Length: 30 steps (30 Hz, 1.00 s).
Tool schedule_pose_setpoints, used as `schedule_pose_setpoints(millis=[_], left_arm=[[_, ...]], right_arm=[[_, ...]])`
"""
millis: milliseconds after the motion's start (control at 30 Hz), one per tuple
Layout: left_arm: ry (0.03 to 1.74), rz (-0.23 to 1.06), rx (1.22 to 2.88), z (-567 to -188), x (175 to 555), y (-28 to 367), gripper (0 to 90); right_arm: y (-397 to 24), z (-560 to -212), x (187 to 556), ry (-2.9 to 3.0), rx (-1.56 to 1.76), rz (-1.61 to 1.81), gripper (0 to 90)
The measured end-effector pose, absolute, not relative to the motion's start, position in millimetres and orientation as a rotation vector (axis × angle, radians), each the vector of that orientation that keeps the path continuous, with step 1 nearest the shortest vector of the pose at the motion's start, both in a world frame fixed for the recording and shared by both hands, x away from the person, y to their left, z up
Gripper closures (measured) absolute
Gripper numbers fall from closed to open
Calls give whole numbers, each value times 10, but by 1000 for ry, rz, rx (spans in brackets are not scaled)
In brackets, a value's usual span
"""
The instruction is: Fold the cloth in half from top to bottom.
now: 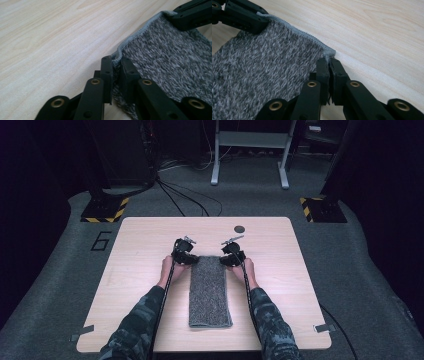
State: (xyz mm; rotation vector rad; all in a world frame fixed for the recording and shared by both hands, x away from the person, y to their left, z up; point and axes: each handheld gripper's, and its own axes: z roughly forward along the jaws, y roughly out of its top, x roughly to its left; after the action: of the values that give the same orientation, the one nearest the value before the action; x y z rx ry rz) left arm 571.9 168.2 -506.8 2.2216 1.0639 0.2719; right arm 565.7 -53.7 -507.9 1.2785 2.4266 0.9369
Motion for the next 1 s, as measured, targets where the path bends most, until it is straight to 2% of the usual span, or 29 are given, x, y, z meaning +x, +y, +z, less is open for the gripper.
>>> schedule_pose_setpoints(millis=[367, 1000], left_arm=[[1042, 272, 2169, -5018, 5685, 1743, 857], [957, 369, 2079, -4599, 5604, 1740, 857]], right_arm=[[-574, -4997, 5552, 2334, 1267, 995, 875], [-731, -4634, 5436, 2228, 1187, 1136, 874]])
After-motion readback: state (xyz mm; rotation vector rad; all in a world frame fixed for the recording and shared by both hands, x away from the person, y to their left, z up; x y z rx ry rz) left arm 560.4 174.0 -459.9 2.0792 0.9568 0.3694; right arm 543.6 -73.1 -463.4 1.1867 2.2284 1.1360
